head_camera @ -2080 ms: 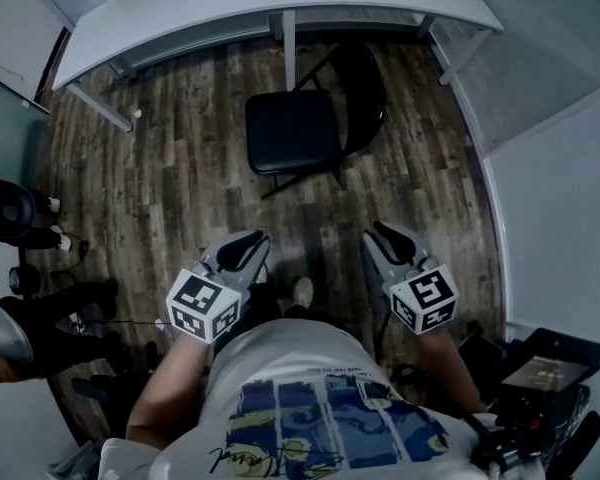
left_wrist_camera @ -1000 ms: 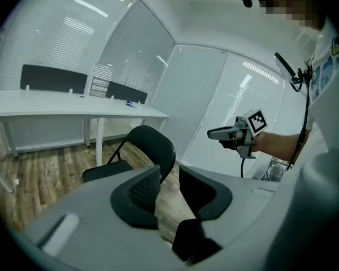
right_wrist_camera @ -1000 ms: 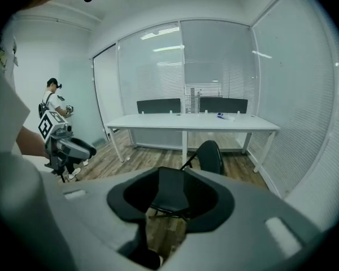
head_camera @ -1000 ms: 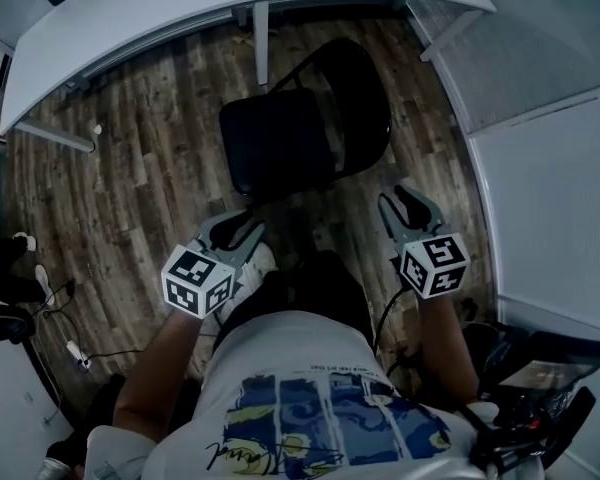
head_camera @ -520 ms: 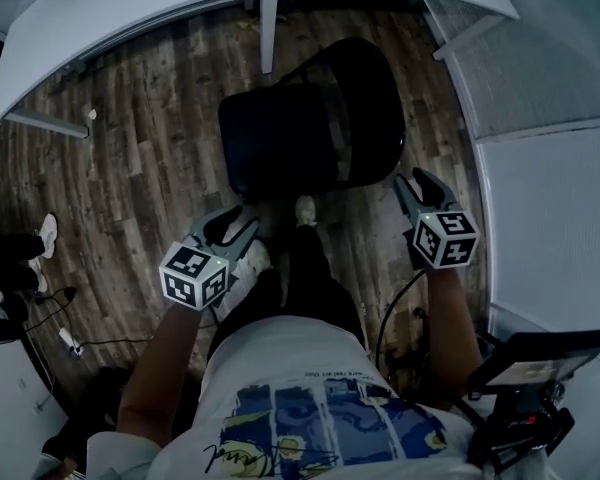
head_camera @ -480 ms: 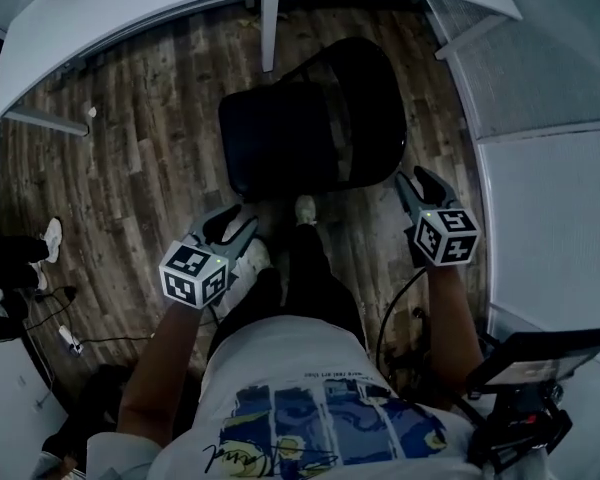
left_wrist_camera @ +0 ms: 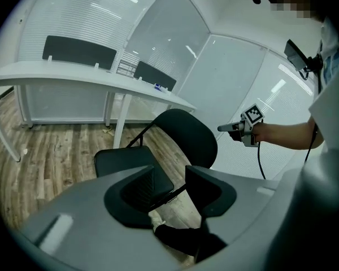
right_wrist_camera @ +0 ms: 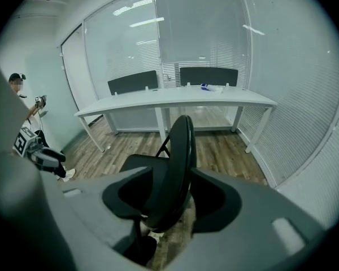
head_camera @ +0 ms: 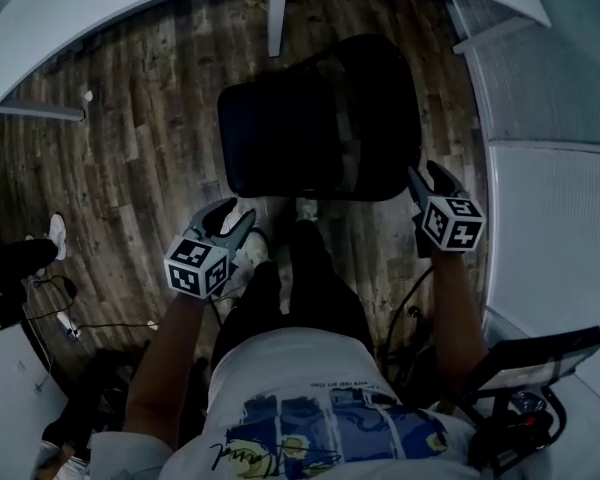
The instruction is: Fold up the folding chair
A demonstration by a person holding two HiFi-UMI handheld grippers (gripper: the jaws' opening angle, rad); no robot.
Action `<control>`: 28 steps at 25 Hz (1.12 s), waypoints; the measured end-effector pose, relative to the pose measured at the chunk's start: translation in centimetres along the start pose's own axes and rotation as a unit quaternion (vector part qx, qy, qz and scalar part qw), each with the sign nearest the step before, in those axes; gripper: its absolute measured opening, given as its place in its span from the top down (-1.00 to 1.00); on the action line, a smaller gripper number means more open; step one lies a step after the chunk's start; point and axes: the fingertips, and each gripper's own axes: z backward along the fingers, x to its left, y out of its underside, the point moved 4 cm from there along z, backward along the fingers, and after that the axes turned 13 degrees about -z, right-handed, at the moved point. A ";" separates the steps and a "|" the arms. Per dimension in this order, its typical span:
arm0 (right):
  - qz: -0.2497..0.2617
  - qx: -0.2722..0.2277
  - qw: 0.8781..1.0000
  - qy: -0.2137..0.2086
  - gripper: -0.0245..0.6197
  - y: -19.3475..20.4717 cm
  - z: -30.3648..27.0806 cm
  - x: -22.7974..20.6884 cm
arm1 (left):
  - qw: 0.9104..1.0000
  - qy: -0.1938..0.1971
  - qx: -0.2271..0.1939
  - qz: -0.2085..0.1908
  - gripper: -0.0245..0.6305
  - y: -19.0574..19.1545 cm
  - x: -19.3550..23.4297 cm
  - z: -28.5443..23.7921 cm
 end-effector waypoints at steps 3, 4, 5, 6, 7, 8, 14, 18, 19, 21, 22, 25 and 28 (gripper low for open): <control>-0.008 0.011 1.000 0.005 0.29 0.2 -1.5 -1.3 | 1.000 -0.004 0.009 0.020 0.33 1.3 1.1 -1.5; -0.013 0.013 1.000 0.008 0.27 0.2 -1.9 -1.9 | 0.999 -0.006 0.013 0.029 0.31 1.8 1.6 -2.1; -0.018 0.015 1.000 0.011 0.24 0.2 -2.2 -2.3 | 0.999 -0.007 0.016 0.040 0.28 2.4 2.1 -2.7; -0.022 0.016 1.000 0.012 0.24 0.2 -2.6 -2.7 | 0.998 -0.009 0.020 0.052 0.26 3.1 2.7 -3.2; -0.026 0.018 0.999 0.012 0.23 0.3 -3.0 -3.1 | 0.998 -0.011 0.023 0.064 0.24 3.8 3.4 -3.7; -0.028 0.021 0.999 0.012 0.23 0.3 -3.3 -3.3 | 0.997 -0.013 0.026 0.075 0.22 4.6 4.0 -4.2; -0.059 0.019 0.998 0.002 0.23 0.8 -4.9 -3.4 | 0.990 -0.024 0.053 0.125 0.17 10.5 8.3 -7.4; -0.055 0.014 0.998 -0.006 0.23 1.1 -5.4 -3.1 | 0.986 -0.030 0.075 0.148 0.14 14.0 10.4 -9.7; -0.054 0.016 0.998 -0.007 0.23 1.4 -5.5 -3.0 | 0.985 -0.030 0.079 0.153 0.13 14.8 10.7 -10.2; -0.052 0.019 0.998 -0.008 0.23 1.9 -5.6 -2.8 | 0.983 -0.031 0.084 0.162 0.11 16.2 11.6 -11.2; -0.052 0.019 0.998 -0.008 0.23 2.1 -5.7 -2.7 | 0.982 -0.031 0.087 0.165 0.10 16.9 12.0 -11.7; -0.056 0.017 0.998 -0.012 0.23 2.7 -6.3 -2.8 | 0.980 -0.032 0.094 0.174 0.07 18.8 13.5 -13.1; -0.066 0.011 0.998 -0.020 0.23 2.7 -6.6 -2.9 | 0.977 -0.033 0.099 0.188 0.03 20.5 14.8 -14.6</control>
